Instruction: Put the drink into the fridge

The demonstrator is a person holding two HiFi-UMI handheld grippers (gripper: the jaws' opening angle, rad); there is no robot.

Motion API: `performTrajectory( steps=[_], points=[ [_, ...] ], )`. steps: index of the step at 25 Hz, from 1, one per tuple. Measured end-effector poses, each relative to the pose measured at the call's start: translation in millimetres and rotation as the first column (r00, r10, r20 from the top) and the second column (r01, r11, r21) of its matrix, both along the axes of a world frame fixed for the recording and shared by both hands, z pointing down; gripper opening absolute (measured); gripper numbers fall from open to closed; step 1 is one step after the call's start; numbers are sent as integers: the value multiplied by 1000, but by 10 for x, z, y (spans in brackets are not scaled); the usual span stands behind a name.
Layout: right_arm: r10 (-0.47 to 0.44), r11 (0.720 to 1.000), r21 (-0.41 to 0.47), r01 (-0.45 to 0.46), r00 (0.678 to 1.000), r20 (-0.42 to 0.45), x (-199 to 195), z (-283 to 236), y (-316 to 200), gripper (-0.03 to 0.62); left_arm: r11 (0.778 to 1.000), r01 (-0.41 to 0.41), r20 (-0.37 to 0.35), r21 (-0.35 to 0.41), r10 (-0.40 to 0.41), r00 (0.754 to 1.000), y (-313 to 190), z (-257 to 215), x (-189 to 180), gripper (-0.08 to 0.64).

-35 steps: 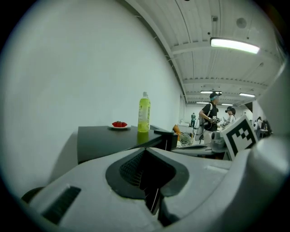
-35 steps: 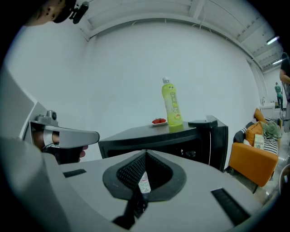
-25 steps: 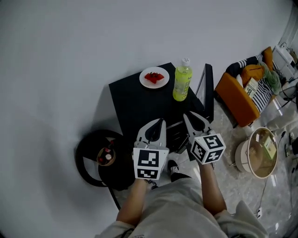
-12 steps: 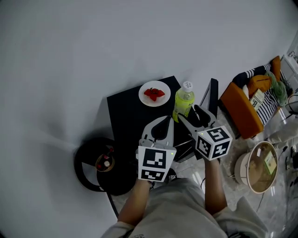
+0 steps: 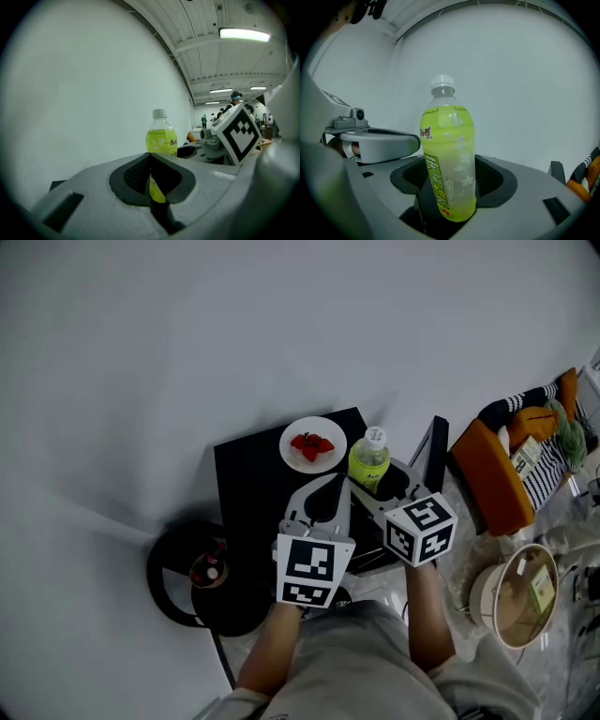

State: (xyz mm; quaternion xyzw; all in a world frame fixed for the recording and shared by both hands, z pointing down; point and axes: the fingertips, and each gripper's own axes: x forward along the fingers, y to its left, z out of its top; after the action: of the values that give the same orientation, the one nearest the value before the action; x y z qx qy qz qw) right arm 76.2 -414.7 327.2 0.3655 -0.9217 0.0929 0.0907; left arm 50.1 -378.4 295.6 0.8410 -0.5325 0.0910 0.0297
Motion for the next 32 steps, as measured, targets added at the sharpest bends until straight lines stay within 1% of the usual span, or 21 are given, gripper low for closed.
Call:
performTrajectory(
  steps=[3, 7, 14, 18, 22, 24, 29, 32],
  points=[
    [5, 1000, 20, -5, 1000, -7, -4, -26, -2, 285, 1000, 13, -3, -5, -13, 1000, 10, 7, -35, 9],
    [30, 999, 31, -30, 999, -22, 7, -26, 74, 282, 1000, 9, -25, -21, -9, 1000, 112, 41, -51, 9],
    [54, 998, 37, -53, 998, -14, -11, -63, 515, 279, 999, -9, -33, -33, 8, 999, 532, 93, -93, 9],
    [75, 996, 54, -75, 997, -15, -50, -66, 870, 278, 999, -20, -37, -46, 19, 999, 877, 194, -155, 9],
    [139, 987, 86, -138, 990, -9, -38, -85, 1225, 275, 997, -37, -28, -65, 35, 999, 1307, 288, -229, 9],
    [157, 983, 94, -157, 988, 4, -26, -100, 1368, 273, 997, -39, -32, -69, 36, 999, 1492, 319, -267, 9],
    [169, 977, 128, -170, 985, 17, -58, -85, 1685, 270, 995, -42, -36, -92, 38, 999, 1904, 492, -347, 8],
    [168, 978, 118, -170, 985, 23, -39, 1, 1907, 268, 991, -46, -50, -126, 40, 998, 2155, 681, -341, 9]
  ],
)
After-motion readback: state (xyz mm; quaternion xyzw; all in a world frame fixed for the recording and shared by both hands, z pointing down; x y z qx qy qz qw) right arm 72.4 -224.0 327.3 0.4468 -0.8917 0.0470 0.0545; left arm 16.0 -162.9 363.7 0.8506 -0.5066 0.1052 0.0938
